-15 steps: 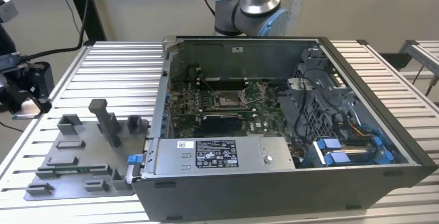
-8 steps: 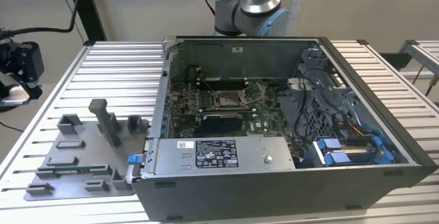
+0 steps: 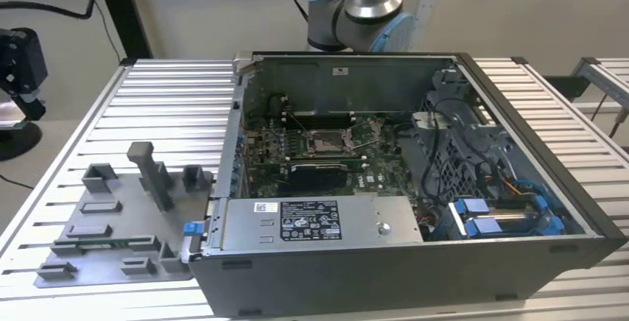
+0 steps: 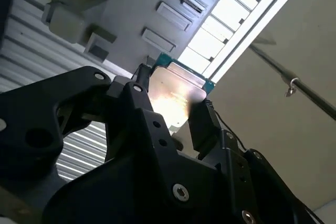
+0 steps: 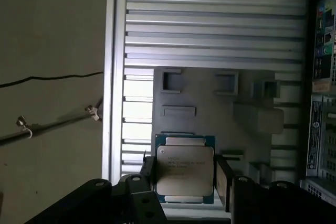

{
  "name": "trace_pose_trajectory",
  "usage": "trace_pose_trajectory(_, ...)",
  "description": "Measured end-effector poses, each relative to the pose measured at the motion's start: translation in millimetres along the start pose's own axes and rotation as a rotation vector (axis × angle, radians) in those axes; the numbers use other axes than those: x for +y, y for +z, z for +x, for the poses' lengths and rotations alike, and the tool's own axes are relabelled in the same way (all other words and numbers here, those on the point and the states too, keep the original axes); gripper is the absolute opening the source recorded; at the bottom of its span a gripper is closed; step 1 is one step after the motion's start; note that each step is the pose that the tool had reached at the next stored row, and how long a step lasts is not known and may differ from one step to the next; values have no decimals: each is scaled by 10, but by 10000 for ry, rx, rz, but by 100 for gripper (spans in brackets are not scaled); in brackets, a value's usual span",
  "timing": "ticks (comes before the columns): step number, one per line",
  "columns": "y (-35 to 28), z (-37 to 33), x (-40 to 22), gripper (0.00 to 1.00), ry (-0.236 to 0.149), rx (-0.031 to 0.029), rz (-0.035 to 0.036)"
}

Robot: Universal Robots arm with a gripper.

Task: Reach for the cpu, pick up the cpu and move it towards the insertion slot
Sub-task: 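Pick up the cpu and move it towards the insertion slot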

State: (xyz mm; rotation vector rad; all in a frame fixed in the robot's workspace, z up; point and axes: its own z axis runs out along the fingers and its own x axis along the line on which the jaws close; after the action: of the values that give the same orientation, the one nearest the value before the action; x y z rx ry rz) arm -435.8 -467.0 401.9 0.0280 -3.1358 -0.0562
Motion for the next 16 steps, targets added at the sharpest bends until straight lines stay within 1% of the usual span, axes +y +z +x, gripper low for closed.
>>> trace_pose_trajectory(7,-271,1,10,0,0,0,0)
trace_pose_trajectory(9,-330,2,12,0,0,0,0)
trace_pose_trajectory(10,-341,2,12,0,0,-1,-1)
trace_pose_trajectory(16,-354,1,13,0,0,0,-1)
